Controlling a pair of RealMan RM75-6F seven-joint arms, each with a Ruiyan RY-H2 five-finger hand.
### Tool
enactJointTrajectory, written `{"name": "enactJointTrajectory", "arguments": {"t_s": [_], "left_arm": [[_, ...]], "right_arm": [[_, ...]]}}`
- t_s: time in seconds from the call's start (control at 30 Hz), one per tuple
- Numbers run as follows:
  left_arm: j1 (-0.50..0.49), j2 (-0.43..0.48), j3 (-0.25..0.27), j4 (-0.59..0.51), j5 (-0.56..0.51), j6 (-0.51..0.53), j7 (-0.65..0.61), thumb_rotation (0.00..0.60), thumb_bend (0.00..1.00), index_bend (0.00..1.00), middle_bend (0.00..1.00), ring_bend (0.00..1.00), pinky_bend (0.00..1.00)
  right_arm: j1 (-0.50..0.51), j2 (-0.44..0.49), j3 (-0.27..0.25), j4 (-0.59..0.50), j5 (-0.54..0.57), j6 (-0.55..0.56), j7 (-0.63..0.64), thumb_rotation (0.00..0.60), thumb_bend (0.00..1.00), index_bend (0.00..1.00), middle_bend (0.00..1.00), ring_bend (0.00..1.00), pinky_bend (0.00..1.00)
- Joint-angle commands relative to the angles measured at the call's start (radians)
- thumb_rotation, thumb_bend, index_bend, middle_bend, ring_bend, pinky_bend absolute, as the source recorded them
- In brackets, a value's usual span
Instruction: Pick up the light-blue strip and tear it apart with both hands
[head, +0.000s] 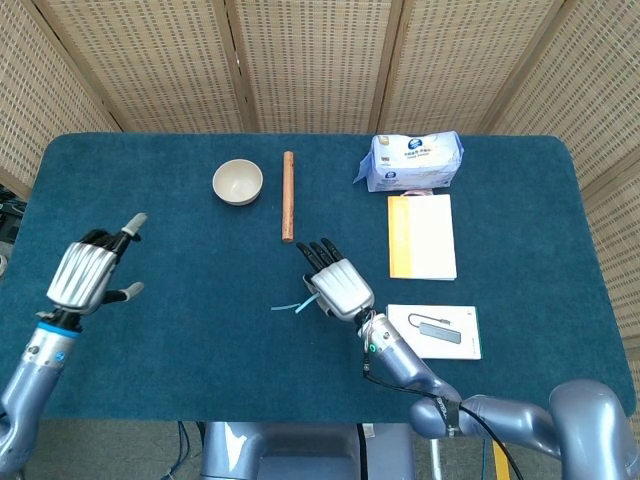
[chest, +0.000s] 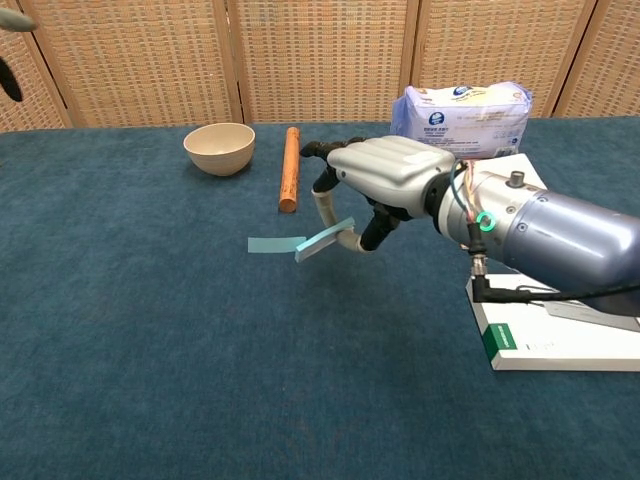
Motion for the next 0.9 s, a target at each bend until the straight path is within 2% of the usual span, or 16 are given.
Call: {"name": "enactJointTrajectory", "arguments": {"t_s": [0.03, 0.17, 0.33, 0.6, 0.8, 0.9], "left_arm": [[-0.095, -0.075, -0.034, 0.067, 0.062, -0.046, -0.024, 0.600, 0.00, 0.04, 0.74, 0.92, 1.00], [-0.154, -0.135, -0.040, 0.101, 0.060, -0.089, -0.011, 0.600, 0.00, 0.16, 0.79, 0.95, 1.00], [-0.204, -0.200, -0.046, 0.109, -0.007, -0.167, -0.032, 0.600, 0.00, 0.28, 0.82, 0.96, 1.00], [-0.237, -0.225, -0.037, 0.066, -0.076, -0.239, -0.027, 0.600, 0.01, 0.35, 0.82, 0.96, 1.00], [-0.242, -0.208, -0.023, 0.014, -0.130, -0.278, -0.020, 0.600, 0.15, 0.38, 0.83, 0.96, 1.00], [-0.247, -0.207, -0.014, 0.003, -0.143, -0.294, -0.017, 0.600, 0.16, 0.40, 0.83, 0.96, 1.00]], "right_arm": [[0.014, -0.010, 0.022, -0.027, 0.048, 0.012, -0.049, 0.600, 0.49, 0.57, 0.00, 0.00, 0.00], [0.030, -0.030, 0.045, -0.041, 0.116, 0.022, -0.100, 0.600, 0.51, 0.57, 0.00, 0.00, 0.00], [0.053, -0.052, 0.064, -0.055, 0.185, 0.044, -0.163, 0.600, 0.52, 0.57, 0.00, 0.00, 0.00], [0.076, -0.068, 0.076, -0.061, 0.256, 0.071, -0.217, 0.600, 0.52, 0.57, 0.00, 0.00, 0.00], [0.084, -0.065, 0.079, -0.064, 0.298, 0.080, -0.227, 0.600, 0.52, 0.57, 0.00, 0.00, 0.00], [0.086, -0.063, 0.077, -0.066, 0.306, 0.084, -0.227, 0.600, 0.52, 0.57, 0.00, 0.00, 0.00]]}}
